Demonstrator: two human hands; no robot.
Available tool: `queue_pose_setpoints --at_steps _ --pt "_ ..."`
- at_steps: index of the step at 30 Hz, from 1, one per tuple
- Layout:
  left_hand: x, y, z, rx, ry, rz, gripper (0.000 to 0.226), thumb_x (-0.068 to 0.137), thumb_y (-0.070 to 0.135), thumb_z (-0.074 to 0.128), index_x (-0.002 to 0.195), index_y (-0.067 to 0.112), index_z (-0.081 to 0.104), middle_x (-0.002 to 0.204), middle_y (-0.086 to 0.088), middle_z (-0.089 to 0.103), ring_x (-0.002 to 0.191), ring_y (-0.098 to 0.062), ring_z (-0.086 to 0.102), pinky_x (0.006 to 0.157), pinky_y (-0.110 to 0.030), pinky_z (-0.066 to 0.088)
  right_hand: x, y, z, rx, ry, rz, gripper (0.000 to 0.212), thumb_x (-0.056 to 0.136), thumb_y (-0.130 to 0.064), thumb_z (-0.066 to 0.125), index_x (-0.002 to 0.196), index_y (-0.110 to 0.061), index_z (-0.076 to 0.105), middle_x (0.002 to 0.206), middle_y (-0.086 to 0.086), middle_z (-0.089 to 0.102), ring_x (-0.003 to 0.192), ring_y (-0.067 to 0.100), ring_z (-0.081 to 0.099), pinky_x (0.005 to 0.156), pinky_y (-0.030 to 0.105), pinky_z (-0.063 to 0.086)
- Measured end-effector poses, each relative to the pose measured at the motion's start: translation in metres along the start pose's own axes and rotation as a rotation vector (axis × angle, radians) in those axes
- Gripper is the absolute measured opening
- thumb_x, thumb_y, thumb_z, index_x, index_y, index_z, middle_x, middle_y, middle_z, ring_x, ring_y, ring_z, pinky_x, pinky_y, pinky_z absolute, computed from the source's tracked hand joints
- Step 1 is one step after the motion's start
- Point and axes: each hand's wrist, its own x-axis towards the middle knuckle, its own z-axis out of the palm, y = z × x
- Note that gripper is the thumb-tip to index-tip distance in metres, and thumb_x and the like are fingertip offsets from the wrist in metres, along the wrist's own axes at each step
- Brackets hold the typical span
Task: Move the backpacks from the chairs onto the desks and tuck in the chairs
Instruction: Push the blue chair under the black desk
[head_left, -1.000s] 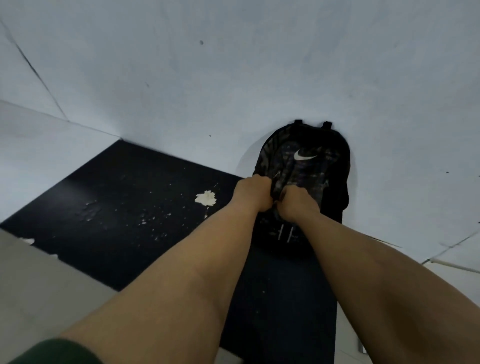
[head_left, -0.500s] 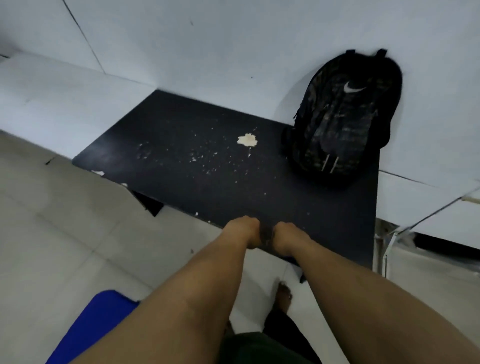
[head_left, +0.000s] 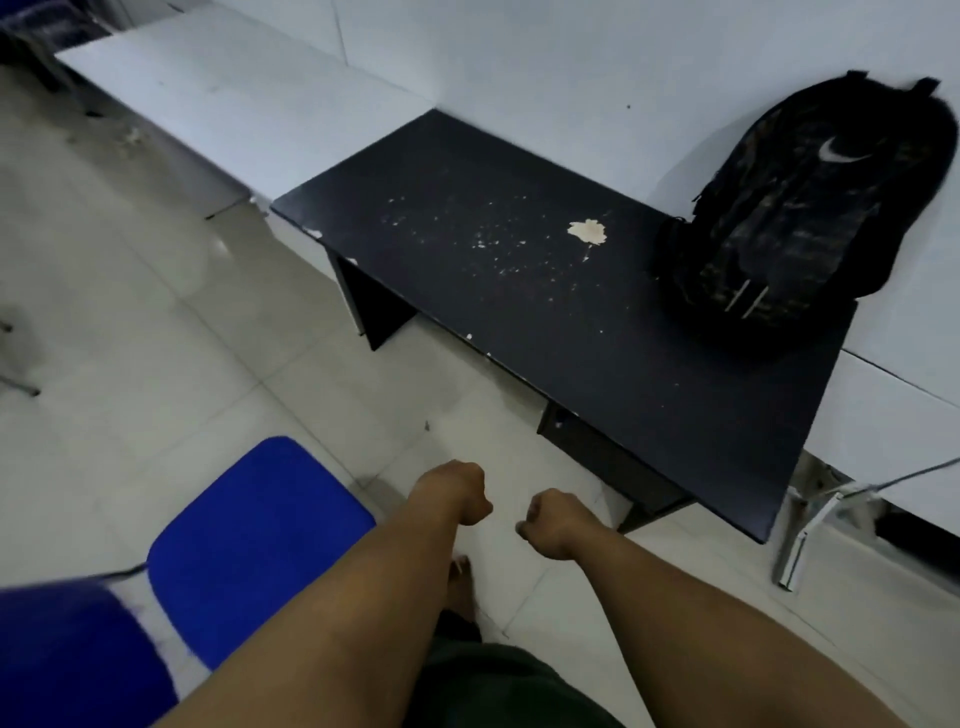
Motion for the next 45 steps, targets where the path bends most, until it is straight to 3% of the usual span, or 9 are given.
queue_pose_setpoints --at_steps 5,10,18,23,29,35,40,43,45 --pt "-0.038 0.001 0.036 -0.109 -0.045 -0.007 0.049 0.096 0.042 0.053 0.134 0.01 0.055 0.134 -0.01 0.056 0.119 -0.026 0.055 0.099 -0.036 0.048 -0.023 0.005 0.029 -0.038 -0.012 -0.015 0.042 0.094 -0.04 0.058 0.121 -0.009 0.061 0.124 0.01 0.062 0.112 0.026 0.059 0.087 0.031 0.048" --pt "-0.078 -0.019 0.068 -0.206 0.01 -0.037 0.044 0.097 0.038 0.053 0.129 0.01 0.058 0.13 -0.011 0.059 0.115 -0.027 0.058 0.098 -0.038 0.049 -0.045 -0.01 0.066 -0.13 -0.068 -0.06 0.041 0.095 -0.041 0.056 0.12 -0.009 0.061 0.119 0.01 0.064 0.105 0.025 0.061 0.078 0.029 0.047" --pt "-0.116 -0.079 0.086 -0.238 0.022 -0.135 0.042 0.099 0.035 0.049 0.131 0.008 0.056 0.129 -0.01 0.059 0.115 -0.025 0.057 0.094 -0.034 0.048 -0.06 -0.059 0.093 -0.154 -0.052 -0.118 0.04 0.096 -0.04 0.057 0.12 -0.008 0.062 0.123 0.011 0.062 0.11 0.026 0.06 0.088 0.032 0.049" --pt "-0.136 -0.117 0.093 -0.278 0.063 -0.127 0.039 0.097 0.035 0.052 0.128 0.011 0.058 0.126 -0.01 0.061 0.102 -0.022 0.057 0.092 -0.035 0.049 -0.072 -0.096 0.116 -0.158 -0.027 -0.101 0.042 0.094 -0.04 0.058 0.124 -0.009 0.061 0.125 0.01 0.061 0.111 0.026 0.06 0.09 0.032 0.05" --pt "-0.165 -0.199 0.104 -0.214 0.09 -0.054 0.04 0.096 0.039 0.055 0.128 0.014 0.058 0.125 -0.008 0.061 0.111 -0.025 0.058 0.094 -0.036 0.049 -0.091 -0.175 0.176 -0.093 0.019 -0.088 0.042 0.092 -0.042 0.061 0.12 -0.012 0.062 0.122 0.009 0.063 0.108 0.025 0.06 0.089 0.032 0.051" --pt "-0.207 -0.299 0.133 -0.127 0.034 -0.05 0.041 0.097 0.035 0.053 0.131 0.013 0.054 0.131 -0.009 0.056 0.114 -0.026 0.056 0.097 -0.037 0.048 -0.121 -0.255 0.243 -0.01 0.02 -0.138 0.024 0.093 -0.032 0.059 0.102 -0.011 0.066 0.105 0.006 0.066 0.097 0.023 0.062 0.075 0.028 0.046" --pt "-0.226 -0.353 0.148 -0.106 0.005 -0.07 0.04 0.096 0.037 0.053 0.128 0.013 0.056 0.125 -0.007 0.058 0.095 -0.02 0.051 0.092 -0.036 0.048 -0.138 -0.296 0.273 -0.022 0.014 -0.157 0.019 0.095 -0.032 0.058 0.09 -0.014 0.057 0.091 0.003 0.058 0.084 0.02 0.054 0.072 0.028 0.044" --pt "-0.231 -0.372 0.148 -0.126 0.028 -0.081 0.034 0.095 0.038 0.054 0.119 0.013 0.057 0.116 -0.005 0.058 0.091 -0.019 0.05 0.088 -0.035 0.048 -0.141 -0.313 0.278 -0.058 0.021 -0.158 0.019 0.095 -0.034 0.058 0.09 -0.016 0.056 0.092 0.002 0.057 0.086 0.02 0.055 0.077 0.031 0.047" --pt "-0.236 -0.382 0.145 -0.144 0.048 -0.077 0.037 0.095 0.038 0.054 0.123 0.014 0.058 0.122 -0.005 0.06 0.094 -0.02 0.053 0.091 -0.036 0.049 -0.141 -0.324 0.278 -0.063 0.031 -0.156 0.02 0.095 -0.034 0.058 0.09 -0.015 0.055 0.091 0.003 0.056 0.085 0.02 0.054 0.077 0.032 0.047"
